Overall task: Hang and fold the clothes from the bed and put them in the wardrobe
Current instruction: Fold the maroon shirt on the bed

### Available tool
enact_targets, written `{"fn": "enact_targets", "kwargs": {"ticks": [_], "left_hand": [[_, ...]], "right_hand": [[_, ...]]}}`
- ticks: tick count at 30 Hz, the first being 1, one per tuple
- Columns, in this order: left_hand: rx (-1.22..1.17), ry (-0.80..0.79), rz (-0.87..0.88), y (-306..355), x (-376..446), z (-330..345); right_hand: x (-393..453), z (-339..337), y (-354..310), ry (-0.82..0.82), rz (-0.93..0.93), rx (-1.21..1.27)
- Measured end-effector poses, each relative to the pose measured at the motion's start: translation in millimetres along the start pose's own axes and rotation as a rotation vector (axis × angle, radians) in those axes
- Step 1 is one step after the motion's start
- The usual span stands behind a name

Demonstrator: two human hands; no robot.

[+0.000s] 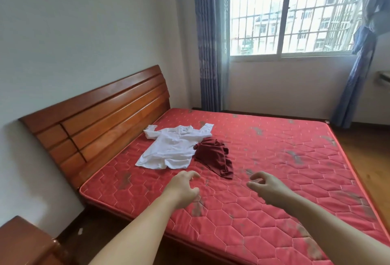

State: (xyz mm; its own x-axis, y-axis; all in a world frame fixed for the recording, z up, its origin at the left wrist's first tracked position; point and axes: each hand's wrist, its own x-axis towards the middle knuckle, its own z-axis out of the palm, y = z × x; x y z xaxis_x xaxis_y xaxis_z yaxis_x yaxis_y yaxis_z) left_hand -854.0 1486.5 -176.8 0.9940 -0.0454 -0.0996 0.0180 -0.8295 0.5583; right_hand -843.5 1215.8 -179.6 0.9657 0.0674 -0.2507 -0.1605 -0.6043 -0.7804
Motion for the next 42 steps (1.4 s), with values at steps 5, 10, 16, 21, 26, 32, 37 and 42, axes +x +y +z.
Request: {"fn": "enact_targets", "kwargs": {"ticks": [5,10,16,21,26,32,37,42], "left_hand": [[0.006,-0.008,-0.020,-19.5,51.0,2.1],[0.016,-0.003,-0.022,-45.3,134.2,5.6],[0.060,-0.080,-0.055,-67.6,220.9,23.5],[0.102,-0.141,-0.046,-64.7,296.1,36.3],[0.140,-0.162,-0.100,-57.6,368.9,56.7],[0.157,-0.277,-0.172,-61.1,437.5,109.2],[0.131,-0.341,-0.208,-86.9,495.9,153.3],[0.138,-0.445,-0.207,-134.3,565.2,215.9]], "right_hand": [[56.4,5.3,-6.4,-0.005,-0.005,-0.071],[128.1,5.7,-11.4,0.011,-0.005,-0.292],[210.2,4.7,-4.4,0.031,0.075,-0.424],[286.6,-3.0,9.2,0.004,0.104,-0.376],[375.9,-16.7,28.5,-0.030,0.151,-0.275],[466.1,-9.8,67.3,-0.082,0.288,-0.178],[525.2,18.2,97.8,-0.117,0.387,-0.138],[585.5,68.4,140.3,-0.124,0.522,-0.093]]}}
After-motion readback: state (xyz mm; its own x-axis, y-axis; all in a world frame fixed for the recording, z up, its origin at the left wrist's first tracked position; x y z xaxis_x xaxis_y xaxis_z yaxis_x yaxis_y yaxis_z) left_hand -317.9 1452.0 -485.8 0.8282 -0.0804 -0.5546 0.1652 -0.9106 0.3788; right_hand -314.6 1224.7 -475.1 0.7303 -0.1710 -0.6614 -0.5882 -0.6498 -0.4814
